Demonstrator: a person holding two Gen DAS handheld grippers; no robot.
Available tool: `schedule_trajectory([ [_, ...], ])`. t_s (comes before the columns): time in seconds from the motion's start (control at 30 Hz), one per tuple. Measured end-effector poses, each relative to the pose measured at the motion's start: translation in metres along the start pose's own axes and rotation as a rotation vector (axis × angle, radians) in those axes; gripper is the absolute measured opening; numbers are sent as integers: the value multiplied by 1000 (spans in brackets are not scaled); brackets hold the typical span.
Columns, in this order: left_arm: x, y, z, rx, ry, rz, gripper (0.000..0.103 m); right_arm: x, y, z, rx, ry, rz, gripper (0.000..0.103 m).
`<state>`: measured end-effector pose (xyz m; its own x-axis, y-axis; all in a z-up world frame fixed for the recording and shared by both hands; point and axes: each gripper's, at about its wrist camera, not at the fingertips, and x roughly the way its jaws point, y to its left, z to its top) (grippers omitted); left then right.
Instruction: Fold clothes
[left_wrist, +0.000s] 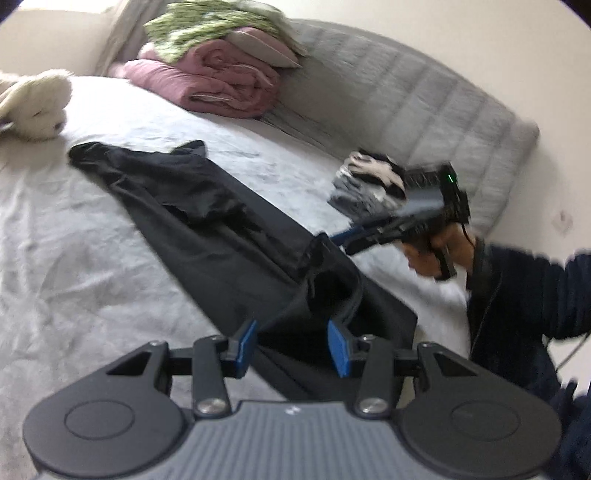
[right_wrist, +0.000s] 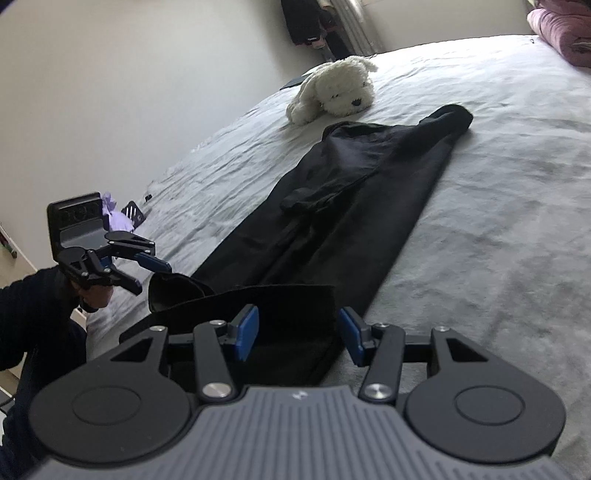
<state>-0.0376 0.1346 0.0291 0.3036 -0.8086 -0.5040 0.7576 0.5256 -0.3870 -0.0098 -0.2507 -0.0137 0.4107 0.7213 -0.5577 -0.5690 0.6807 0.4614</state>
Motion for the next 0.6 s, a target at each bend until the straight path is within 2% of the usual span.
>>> schedule_trajectory([
  [0.1,6,-6,-1,57,16,33,43,3,0,0,-5,5,0,53],
  [0.2,11,-6,2,80,18,89,42,4,-1,0,-3,4,0,53],
  [0.3,15,-6,5,99,18,109,42,6,-1,1,-3,4,6,53],
  [0.43,24,-8,10,127,25,101,42,11,-4,3,-7,13,14,53],
  [0.6,36,-1,10,84,47,62,42,14,-12,3,42,5,50,53],
])
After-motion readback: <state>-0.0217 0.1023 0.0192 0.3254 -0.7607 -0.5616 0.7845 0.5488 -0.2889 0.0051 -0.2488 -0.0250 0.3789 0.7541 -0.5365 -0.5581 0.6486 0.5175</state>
